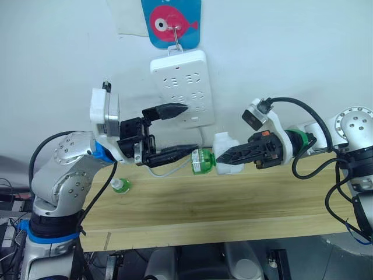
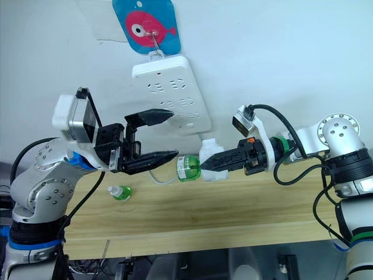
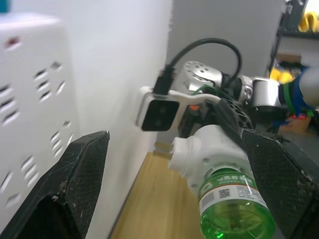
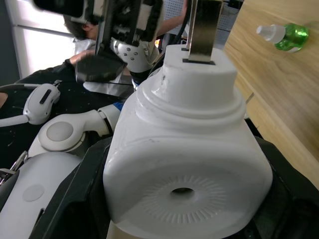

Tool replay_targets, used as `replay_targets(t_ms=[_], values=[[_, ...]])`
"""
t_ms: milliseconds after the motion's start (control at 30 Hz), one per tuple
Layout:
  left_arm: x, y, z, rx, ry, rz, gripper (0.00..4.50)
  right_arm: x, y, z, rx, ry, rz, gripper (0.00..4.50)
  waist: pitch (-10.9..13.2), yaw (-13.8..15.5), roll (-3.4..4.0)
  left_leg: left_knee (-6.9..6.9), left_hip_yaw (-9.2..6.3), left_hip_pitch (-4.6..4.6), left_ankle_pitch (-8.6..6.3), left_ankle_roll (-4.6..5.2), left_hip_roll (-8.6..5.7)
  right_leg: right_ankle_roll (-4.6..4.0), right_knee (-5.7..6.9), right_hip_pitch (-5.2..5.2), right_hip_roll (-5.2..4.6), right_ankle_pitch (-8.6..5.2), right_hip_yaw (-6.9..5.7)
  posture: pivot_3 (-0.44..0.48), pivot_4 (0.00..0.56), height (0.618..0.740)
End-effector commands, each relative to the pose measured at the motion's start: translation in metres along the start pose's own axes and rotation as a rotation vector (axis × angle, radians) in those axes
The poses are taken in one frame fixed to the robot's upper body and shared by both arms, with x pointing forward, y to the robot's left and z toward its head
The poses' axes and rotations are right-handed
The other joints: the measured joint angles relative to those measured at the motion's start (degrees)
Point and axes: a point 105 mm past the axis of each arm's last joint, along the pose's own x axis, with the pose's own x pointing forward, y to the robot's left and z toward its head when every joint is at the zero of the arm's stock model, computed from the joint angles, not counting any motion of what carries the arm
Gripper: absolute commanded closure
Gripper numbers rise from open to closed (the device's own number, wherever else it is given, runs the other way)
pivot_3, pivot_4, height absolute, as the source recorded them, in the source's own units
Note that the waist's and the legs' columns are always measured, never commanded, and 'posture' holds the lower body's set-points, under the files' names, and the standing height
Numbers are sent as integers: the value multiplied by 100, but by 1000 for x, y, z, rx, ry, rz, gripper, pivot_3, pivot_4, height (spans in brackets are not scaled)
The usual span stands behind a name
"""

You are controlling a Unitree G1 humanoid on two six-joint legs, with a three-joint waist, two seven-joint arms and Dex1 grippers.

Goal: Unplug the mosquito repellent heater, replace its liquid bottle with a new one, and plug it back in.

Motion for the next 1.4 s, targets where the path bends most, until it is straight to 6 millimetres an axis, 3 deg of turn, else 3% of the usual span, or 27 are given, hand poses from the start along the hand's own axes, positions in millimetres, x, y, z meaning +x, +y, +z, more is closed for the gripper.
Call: replay_targets(t_ms=[33,167,567,833,1400], values=[[4,-14,2,199,15,-99,27,-5,10,8,-20,-39,38,1305,0,0,0,0,2,-1,0,0,0,1,0,0,0,1,-1,-157,307,740],[1,-22,-8,348,40,-153,27,-6,9,12,-11,-54,45,1305,0,1,0,0,7,-1,0,0,0,3,2,0,0,3,-3,-157,306,740],[-9,-17,-31,764,63,-190,27,-5,15,21,4,-50,90,1305,0,15,0,5,11,-1,0,0,1,8,1,-1,-1,9,-3,-154,311,740],[-2,-1,-37,833,63,-150,27,-4,16,21,3,-45,98,1305,0,-12,0,7,9,-1,0,0,1,10,6,-1,-1,11,-5,-161,312,740],[10,2,-34,835,-3,-121,27,-1,17,21,-5,-42,102,1305,0,-16,0,67,-12,-7,0,1,0,11,48,-3,-14,11,8,-170,313,740]])
